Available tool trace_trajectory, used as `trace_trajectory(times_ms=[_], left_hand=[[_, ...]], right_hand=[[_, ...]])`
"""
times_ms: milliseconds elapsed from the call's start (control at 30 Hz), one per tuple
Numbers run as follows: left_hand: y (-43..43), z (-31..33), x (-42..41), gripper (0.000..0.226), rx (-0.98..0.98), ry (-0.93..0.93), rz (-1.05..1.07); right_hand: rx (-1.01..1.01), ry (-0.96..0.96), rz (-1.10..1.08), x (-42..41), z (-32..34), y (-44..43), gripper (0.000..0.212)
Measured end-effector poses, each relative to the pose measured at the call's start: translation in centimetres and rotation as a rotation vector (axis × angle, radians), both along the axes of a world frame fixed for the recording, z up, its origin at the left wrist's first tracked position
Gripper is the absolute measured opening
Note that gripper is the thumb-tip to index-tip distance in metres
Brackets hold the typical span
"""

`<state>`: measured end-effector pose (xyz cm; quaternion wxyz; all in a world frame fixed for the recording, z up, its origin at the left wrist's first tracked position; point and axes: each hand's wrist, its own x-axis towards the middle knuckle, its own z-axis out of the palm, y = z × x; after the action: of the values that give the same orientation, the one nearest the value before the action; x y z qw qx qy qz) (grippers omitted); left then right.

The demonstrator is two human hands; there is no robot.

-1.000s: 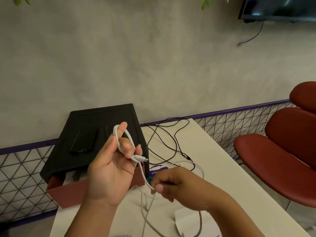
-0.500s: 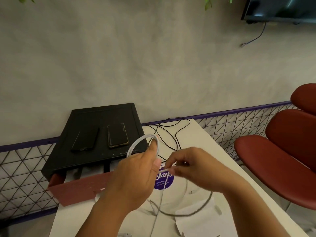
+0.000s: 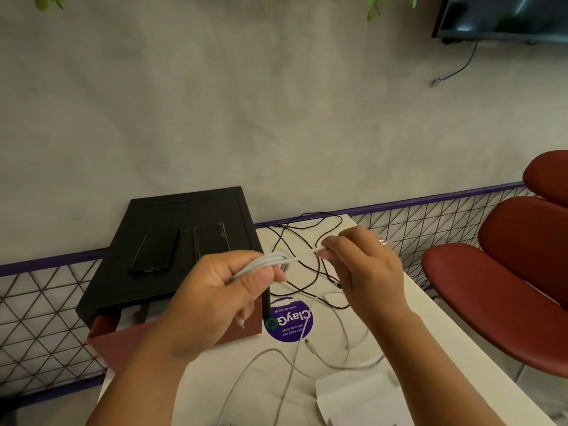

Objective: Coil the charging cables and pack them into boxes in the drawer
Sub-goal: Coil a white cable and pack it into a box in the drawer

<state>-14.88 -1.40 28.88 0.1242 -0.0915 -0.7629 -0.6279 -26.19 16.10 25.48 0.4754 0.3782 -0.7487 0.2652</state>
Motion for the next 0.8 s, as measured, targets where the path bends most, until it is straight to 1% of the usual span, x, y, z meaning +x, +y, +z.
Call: trace_trajectory(times_ms=[67, 100, 133, 200, 233, 300, 333, 400, 467, 533, 567, 600, 633, 733, 800], left_hand=[[-0.1, -0.2, -0.2, 0.032, 0.206, -0.018, -0.073], [0.0, -0.4, -0.3, 0.038, 0.325, -0.040, -0.103], [0.2, -0.6, -0.4, 0.042, 0.430, -0.061, -0.136], [0.4, -1.1, -0.7, 0.046, 0.597, -0.086, -0.156], [0.6, -1.3, -0.9, 0.047, 0.652, -0.093, -0.148], [0.8, -1.4, -1.0, 0.047, 0.751, -0.110, -0.135], [0.9, -1.3, -1.1, 0.047, 0.801, -0.119, -0.141], [0.9, -1.3, -1.0, 0.043, 0.890, -0.136, -0.189], [0.4, -1.9, -1.3, 0.037, 1.012, -0.147, -0.377], [0.3, -2.0, -1.8, 0.040, 1.139, -0.185, -0.656], [0.1, -1.8, -1.6, 0.045, 1.131, -0.193, -0.600], [0.0, -1.8, -1.2, 0.048, 1.089, -0.166, -0.492], [-0.2, -1.9, -1.1, 0.049, 1.063, -0.138, -0.445], [-1.0, -2.1, -0.9, 0.051, 1.014, -0.049, -0.375], [-1.1, -1.5, -0.5, 0.056, 0.952, -0.011, -0.239]], right_hand=[[0.001, 0.042, -0.035, -0.1, -0.7, -0.9, 0.010], [-0.011, 0.012, -0.027, 0.1, -1.0, -1.4, 0.009], [-0.037, -0.055, -0.005, 0.3, -1.3, -1.9, 0.014], [-0.128, -0.280, 0.071, 1.2, -1.5, -2.6, 0.024], [-0.179, -0.410, 0.116, 1.7, -1.4, -2.8, 0.025], [-0.266, -0.635, 0.203, 2.6, -1.2, -3.0, 0.022], [-0.298, -0.714, 0.241, 2.9, -1.0, -3.0, 0.021], [-0.362, -0.801, 0.285, 3.5, -0.4, -3.0, 0.031], [-0.410, -0.811, 0.302, 3.8, 0.2, -2.9, 0.031], [-0.418, -0.799, 0.296, 4.0, 0.5, -2.8, 0.030], [-0.402, -0.801, 0.294, 4.1, 0.6, -2.7, 0.030], [-0.373, -0.809, 0.290, 4.1, 0.7, -2.6, 0.030], [-0.329, -0.830, 0.286, 4.2, 0.7, -2.5, 0.028], [-0.123, -0.991, 0.278, 4.7, 1.1, -2.3, 0.019], [0.021, -1.105, 0.294, 5.3, 1.2, -2.1, 0.028]])
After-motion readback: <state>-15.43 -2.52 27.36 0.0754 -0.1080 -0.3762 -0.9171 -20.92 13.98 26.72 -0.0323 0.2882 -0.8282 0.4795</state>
